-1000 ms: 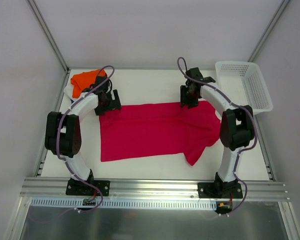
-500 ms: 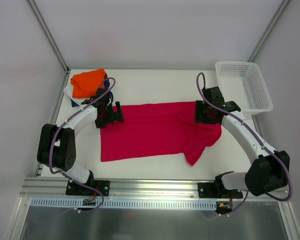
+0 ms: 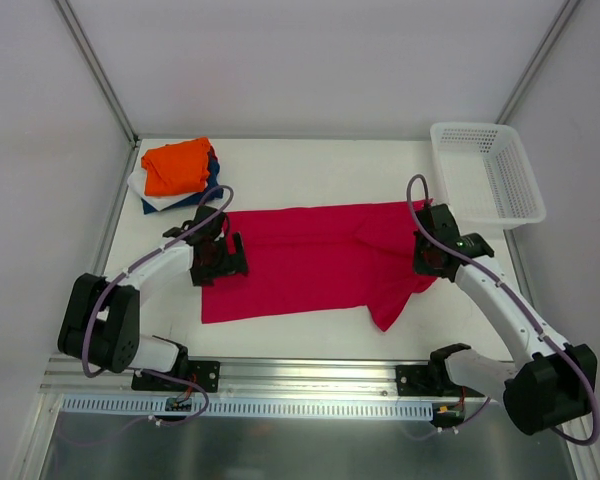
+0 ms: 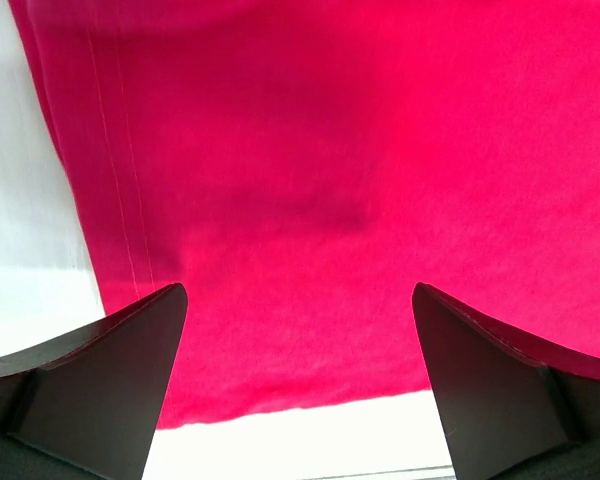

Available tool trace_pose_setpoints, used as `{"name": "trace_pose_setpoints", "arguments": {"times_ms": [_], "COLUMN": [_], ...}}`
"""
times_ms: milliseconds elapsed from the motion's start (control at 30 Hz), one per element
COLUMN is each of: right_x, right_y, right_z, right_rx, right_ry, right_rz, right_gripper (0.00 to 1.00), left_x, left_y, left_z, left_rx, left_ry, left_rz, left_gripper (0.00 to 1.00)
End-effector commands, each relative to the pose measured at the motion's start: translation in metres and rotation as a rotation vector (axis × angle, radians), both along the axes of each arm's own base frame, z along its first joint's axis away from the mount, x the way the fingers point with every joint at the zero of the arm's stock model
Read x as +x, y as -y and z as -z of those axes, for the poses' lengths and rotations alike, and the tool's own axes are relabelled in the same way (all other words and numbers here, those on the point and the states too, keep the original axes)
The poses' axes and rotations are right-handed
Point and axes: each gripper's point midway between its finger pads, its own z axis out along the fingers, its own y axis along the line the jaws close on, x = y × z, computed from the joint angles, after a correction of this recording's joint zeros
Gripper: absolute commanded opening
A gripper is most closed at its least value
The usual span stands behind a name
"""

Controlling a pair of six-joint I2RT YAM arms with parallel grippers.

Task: Fold and stack the t-shirts
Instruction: Fold the tshirt

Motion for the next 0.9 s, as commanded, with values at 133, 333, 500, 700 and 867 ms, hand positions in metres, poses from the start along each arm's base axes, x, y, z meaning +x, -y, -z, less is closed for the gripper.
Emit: {"name": "trace_pose_setpoints", "arguments": {"times_ms": [133, 333, 500, 700, 867], "right_x": [-0.035, -0.046, -0.051, -0.049, -0.051], "right_y": [0.006, -0.006, -0.017, -0.028, -0.033], "right_z": [0.021, 0.035, 0.050, 0.056, 0.067], "right_rx": [0.008, 0.072, 0.111, 0.153, 0.156], "right_ry": [-0.064, -0.096, -0.112, -0.097, -0.121], "right_rz": [0.039, 0.043, 0.043, 0.051, 0.055], "right_gripper": [0.15, 0.10, 0.14, 0.18, 0.18], "left_x": [-0.023, -0.036, -0.038, -0.035, -0.037], "left_y": [0.002, 0.004, 0.004, 0.006, 0.005], "left_z": [-0.005, 0.004, 0.006, 0.005, 0.006], "left_rx": [-0.032, -0.030, -0.024, -0.026, -0.020], "left_ry": [0.018, -0.012, -0.018, -0.014, -0.018], "left_rz": [-0.024, -0.023, -0.024, -0.021, -0.016], "left_gripper": [0.97, 0.96, 0.96, 0.96, 0.96]}}
